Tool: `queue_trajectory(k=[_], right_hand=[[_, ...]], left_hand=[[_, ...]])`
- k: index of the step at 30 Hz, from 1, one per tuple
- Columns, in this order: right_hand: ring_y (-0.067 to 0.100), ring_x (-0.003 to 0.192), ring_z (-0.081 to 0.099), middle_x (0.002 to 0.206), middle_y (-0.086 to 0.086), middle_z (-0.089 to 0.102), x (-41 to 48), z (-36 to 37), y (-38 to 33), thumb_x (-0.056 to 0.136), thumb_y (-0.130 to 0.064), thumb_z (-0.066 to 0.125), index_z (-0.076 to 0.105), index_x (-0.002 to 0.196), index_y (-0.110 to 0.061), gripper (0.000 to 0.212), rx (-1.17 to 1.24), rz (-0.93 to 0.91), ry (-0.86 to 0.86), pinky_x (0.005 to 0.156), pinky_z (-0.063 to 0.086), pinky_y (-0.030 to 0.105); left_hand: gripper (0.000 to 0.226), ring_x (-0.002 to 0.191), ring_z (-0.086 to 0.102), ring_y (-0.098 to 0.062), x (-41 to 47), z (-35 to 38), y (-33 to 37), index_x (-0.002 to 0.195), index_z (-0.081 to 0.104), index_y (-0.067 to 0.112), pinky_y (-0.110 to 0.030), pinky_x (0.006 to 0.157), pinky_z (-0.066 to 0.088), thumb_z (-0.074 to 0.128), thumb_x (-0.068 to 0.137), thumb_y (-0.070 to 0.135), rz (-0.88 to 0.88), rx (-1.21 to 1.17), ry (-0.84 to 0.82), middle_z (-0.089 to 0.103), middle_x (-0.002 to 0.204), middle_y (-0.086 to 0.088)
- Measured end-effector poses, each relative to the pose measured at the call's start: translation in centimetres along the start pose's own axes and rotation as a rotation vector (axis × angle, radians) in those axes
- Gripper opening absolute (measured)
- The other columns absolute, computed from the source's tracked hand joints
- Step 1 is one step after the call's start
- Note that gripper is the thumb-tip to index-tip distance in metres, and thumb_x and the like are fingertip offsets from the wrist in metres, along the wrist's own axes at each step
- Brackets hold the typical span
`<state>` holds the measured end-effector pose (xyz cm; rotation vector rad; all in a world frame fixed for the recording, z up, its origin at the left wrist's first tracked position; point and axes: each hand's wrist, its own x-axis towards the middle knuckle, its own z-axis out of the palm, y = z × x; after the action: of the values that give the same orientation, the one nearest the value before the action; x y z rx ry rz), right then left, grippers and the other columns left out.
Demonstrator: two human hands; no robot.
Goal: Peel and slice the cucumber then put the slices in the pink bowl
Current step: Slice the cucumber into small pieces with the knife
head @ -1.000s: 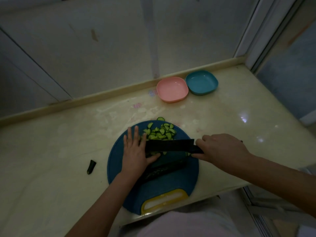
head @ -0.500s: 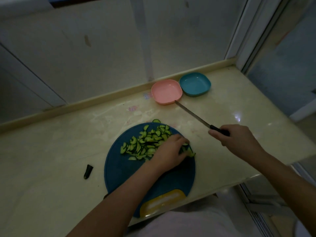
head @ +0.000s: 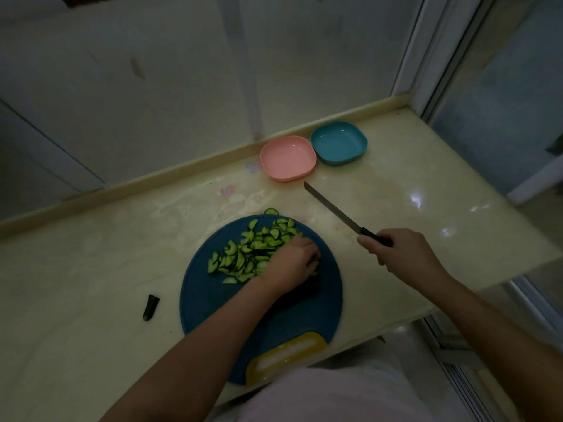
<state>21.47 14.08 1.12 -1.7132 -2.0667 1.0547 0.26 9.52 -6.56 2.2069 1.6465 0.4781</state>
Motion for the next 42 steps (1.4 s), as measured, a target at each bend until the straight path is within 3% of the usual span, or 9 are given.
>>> queue_trajectory(k=[4,7,11,20,24,27,30,35,42], right_hand=[[0.014,0.054,0.056,0.06,0.004,0.062,0.0,0.6,-0.4,0.087,-0.047,0.056,0.064,0.068,-0.01,0.042,-0.011,-0.001,-0.025,0.058,0.046,0.03],[0.016,0.056,0.058,0.062,0.007,0.063,-0.3,1.3,0.0,0.087,-0.047,0.056,0.065,0.07,-0.007,0.044,-0.01,-0.002,-0.041,0.061,0.049,0.033],[0.014,0.055,0.058,0.059,0.005,0.062,-1.1,2.4,1.0,0.087,-0.047,0.057,0.063,0.066,-0.009,0.043,-0.013,-0.004,-0.085,0.059,0.048,0.032],[0.011,0.05,0.055,0.058,0.006,0.063,-2.3,3.8,2.5,0.086,-0.047,0.056,0.067,0.071,-0.003,0.048,0.029,0.011,-0.084,0.054,0.043,0.026],[0.012,0.049,0.054,0.058,0.007,0.063,-2.6,4.0,2.8,0.086,-0.047,0.057,0.067,0.071,-0.002,0.048,0.05,0.02,-0.074,0.053,0.042,0.026],[0.012,0.05,0.055,0.059,0.007,0.064,-2.9,4.0,2.8,0.087,-0.046,0.056,0.067,0.072,-0.002,0.048,0.06,0.027,-0.091,0.055,0.043,0.026],[0.011,0.05,0.054,0.058,0.005,0.063,-3.3,4.4,2.8,0.089,-0.044,0.055,0.066,0.071,-0.001,0.048,0.064,0.035,-0.104,0.055,0.042,0.026],[0.014,0.054,0.055,0.061,0.006,0.063,-4.2,5.7,2.9,0.092,-0.043,0.048,0.062,0.072,0.0,0.049,0.112,0.05,-0.124,0.054,0.042,0.025],[0.016,0.059,0.056,0.066,0.007,0.064,-4.8,7.0,3.0,0.094,-0.043,0.043,0.06,0.077,-0.001,0.048,0.097,0.068,-0.113,0.053,0.037,0.023]], left_hand=[[0.009,0.099,0.055,-0.029,0.1,-1.4,-1.5,0.082,0.073,0.006,-0.039,0.113,0.021,0.067,0.077,0.009,-0.087,0.187,0.078,0.067,0.09,-0.012],[0.003,0.109,0.058,-0.034,-0.4,-1.7,-2.6,0.07,0.076,0.011,-0.048,0.107,0.015,0.077,0.069,0.008,-0.102,0.198,0.133,0.072,0.094,-0.008],[0.006,0.112,0.057,-0.036,-1.7,-1.5,-2.0,0.077,0.076,0.01,-0.053,0.104,0.017,0.077,0.071,0.008,-0.066,0.18,0.219,0.071,0.1,-0.009],[0.019,0.125,0.043,-0.032,-1.8,0.0,0.1,0.087,0.072,0.009,-0.03,0.112,0.005,0.074,0.076,0.025,-0.099,0.053,0.08,0.063,0.109,-0.011],[0.006,0.115,0.05,-0.036,-1.7,-0.3,-0.2,0.071,0.07,0.008,-0.046,0.113,0.014,0.075,0.068,0.007,-0.148,0.09,0.198,0.063,0.1,-0.013],[0.009,0.112,0.049,-0.029,-2.4,-0.7,-0.4,0.075,0.073,0.007,-0.044,0.109,0.029,0.073,0.068,0.002,-0.154,0.11,0.27,0.064,0.097,-0.011],[0.011,0.099,0.046,-0.019,-3.8,-0.7,0.1,0.085,0.073,0.007,-0.035,0.078,0.051,0.067,0.077,0.012,-0.137,0.087,0.31,0.064,0.094,-0.007],[0.026,0.078,0.064,-0.023,-6.6,0.4,1.3,0.095,0.07,0.01,-0.027,0.06,0.052,0.07,0.076,0.028,-0.094,0.075,0.158,0.066,0.089,-0.006],[0.031,0.088,0.062,-0.029,-5.9,1.2,2.7,0.109,0.066,0.009,-0.034,0.069,0.053,0.069,0.08,0.017,-0.162,0.04,0.114,0.066,0.095,-0.01]])
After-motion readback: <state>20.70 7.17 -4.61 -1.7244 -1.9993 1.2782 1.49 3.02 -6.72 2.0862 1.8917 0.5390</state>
